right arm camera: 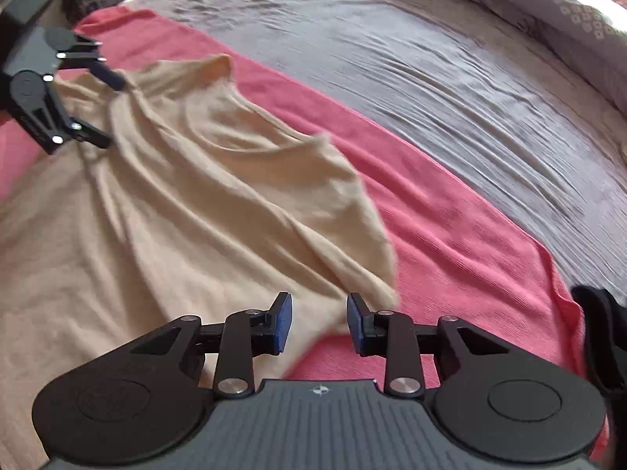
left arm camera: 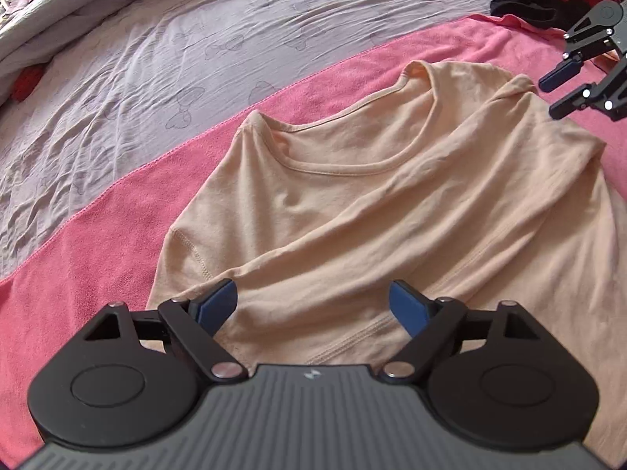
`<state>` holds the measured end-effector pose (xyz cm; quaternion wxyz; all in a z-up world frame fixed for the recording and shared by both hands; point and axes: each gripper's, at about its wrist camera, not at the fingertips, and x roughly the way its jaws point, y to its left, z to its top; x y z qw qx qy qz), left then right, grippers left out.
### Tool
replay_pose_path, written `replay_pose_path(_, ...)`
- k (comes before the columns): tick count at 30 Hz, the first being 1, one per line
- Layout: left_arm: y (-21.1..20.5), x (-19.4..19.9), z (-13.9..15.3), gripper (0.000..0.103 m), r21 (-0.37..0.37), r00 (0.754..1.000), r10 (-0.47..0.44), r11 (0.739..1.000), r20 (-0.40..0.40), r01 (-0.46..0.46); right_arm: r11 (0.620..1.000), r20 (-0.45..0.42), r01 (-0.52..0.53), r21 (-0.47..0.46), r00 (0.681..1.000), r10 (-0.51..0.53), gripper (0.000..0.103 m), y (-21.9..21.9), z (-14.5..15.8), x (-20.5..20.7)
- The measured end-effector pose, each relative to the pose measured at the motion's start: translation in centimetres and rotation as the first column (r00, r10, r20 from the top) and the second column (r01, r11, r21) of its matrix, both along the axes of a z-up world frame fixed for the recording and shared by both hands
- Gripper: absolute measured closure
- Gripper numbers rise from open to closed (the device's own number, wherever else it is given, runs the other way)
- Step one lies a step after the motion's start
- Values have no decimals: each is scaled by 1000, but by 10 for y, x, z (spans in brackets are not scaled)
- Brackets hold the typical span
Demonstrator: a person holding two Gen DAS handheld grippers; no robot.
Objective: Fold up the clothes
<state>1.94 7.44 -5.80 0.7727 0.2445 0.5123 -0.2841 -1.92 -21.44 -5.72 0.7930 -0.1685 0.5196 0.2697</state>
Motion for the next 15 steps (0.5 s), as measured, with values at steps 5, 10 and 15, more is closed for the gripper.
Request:
replay_pose_path(5, 19, -5, -15, 11, 26, 998, 62, 998, -32, -61, 994, -26, -104, -15, 994, 103, 68, 32, -18, -25)
replay_pose_path(10, 53, -9, -8, 9, 60, 982, 186, 981, -26, -184, 992, -117, 127, 10, 985, -125, 66, -23, -13, -23)
replay_pose_path(15, 79, -31, 18, 15, 70, 956, 294, 953, 26, -295, 987, 2, 154, -43, 988, -154, 49, -15, 24, -36)
